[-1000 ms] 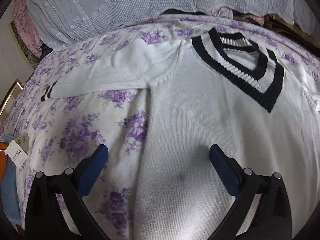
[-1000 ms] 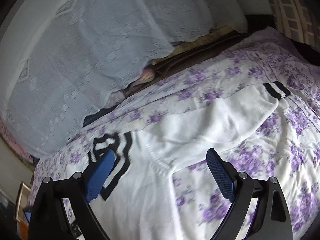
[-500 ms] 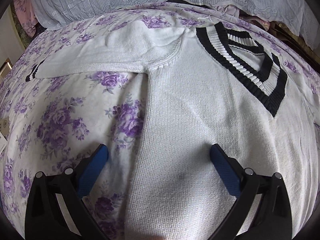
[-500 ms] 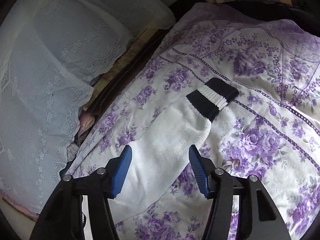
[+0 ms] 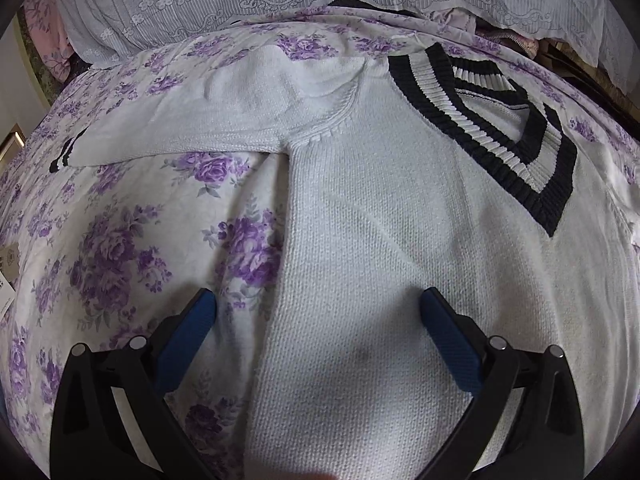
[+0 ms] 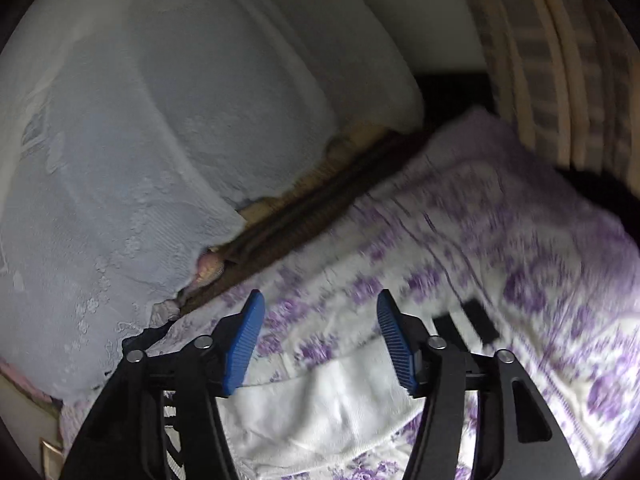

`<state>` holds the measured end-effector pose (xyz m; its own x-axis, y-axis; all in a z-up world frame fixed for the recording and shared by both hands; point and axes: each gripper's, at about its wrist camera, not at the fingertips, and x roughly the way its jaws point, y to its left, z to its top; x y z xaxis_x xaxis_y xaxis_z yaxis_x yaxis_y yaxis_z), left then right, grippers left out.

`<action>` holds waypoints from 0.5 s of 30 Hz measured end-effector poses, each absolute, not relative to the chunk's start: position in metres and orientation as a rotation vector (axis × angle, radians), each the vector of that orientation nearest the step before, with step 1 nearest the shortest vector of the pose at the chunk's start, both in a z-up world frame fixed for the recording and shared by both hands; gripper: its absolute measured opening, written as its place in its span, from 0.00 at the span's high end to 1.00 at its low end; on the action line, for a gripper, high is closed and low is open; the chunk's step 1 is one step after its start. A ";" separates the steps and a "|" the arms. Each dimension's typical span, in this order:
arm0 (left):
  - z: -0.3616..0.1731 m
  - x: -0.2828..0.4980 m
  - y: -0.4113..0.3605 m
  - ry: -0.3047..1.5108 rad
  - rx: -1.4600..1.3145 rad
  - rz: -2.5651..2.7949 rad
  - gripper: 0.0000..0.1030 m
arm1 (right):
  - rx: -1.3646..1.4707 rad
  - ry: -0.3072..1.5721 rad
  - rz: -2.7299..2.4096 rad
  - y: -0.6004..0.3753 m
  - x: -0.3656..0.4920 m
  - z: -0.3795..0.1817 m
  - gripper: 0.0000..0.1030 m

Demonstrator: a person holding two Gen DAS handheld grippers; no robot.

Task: Fold small clothes
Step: 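Grasp the striped cuff of one sweater sleeve with the right gripper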

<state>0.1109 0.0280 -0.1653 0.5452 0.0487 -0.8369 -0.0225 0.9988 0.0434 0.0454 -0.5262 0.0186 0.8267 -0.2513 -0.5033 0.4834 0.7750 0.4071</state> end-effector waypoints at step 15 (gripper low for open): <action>-0.164 0.108 0.025 0.980 0.048 0.052 0.04 | 1.049 0.566 -0.568 -0.591 0.013 -0.191 0.53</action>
